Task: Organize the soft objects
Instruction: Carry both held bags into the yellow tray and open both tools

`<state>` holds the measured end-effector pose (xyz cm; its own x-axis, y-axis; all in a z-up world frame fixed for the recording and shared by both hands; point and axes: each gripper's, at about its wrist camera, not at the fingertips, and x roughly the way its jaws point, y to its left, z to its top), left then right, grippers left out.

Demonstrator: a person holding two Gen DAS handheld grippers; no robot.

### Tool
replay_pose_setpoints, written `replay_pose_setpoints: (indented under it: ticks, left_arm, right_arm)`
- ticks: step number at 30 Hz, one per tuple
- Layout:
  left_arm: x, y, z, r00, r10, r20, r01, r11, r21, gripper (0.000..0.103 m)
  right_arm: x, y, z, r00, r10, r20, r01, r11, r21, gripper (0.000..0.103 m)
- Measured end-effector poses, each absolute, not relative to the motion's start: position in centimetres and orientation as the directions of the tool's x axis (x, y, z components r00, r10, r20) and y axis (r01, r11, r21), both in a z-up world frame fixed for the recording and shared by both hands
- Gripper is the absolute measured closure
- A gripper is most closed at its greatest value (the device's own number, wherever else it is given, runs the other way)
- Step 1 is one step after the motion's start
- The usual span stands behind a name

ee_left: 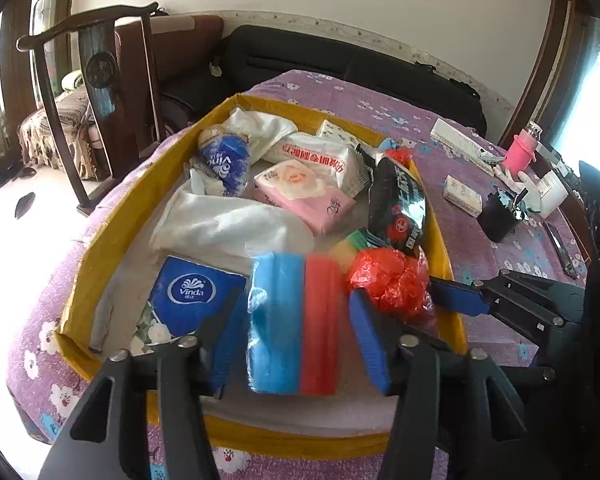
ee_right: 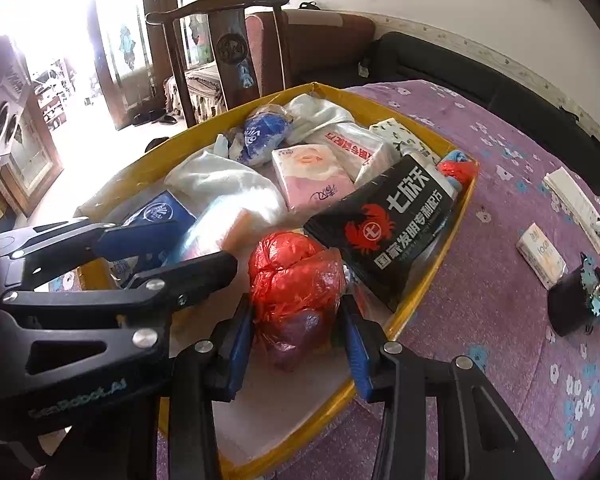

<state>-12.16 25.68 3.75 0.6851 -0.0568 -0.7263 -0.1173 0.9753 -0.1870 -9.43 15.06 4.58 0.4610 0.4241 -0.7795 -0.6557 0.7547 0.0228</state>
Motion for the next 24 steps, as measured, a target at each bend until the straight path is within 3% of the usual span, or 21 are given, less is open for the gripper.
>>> replay_pose_setpoints:
  ticks: [4,7,13,24]
  left_arm:
    - [-12.8,25.5,4.6,0.701,-0.04,-0.712,-0.123,0.977,-0.175,0.036]
    - [-13.3,25.3,5.2,0.711,-0.03,-0.703,-0.123,0.978,-0.166,0.035]
    - [-14.4,24.8,6.3,0.726,-0.001,-0.688,-0.136,0.98,-0.145,0.025]
    - [-16.7,22.6,8.4,0.757,0.027,-0.653,-0.119,0.988,-0.097,0.022]
  right_arm:
    - [-9.7,14.7,5.0,0.457,0.441,-0.772,-0.655,0.754,0.043,0.045]
    - [-10.0,14.3,5.5,0.462,0.454,-0.762,-0.652,0.756,0.055,0.037]
    - [-10.8,13.5,6.3,0.474,0.466,-0.747,-0.646,0.761,0.065,0.035]
    - [-12.7,10.4,8.1,0.515,0.473,-0.715,-0.619,0.782,0.071,0.031]
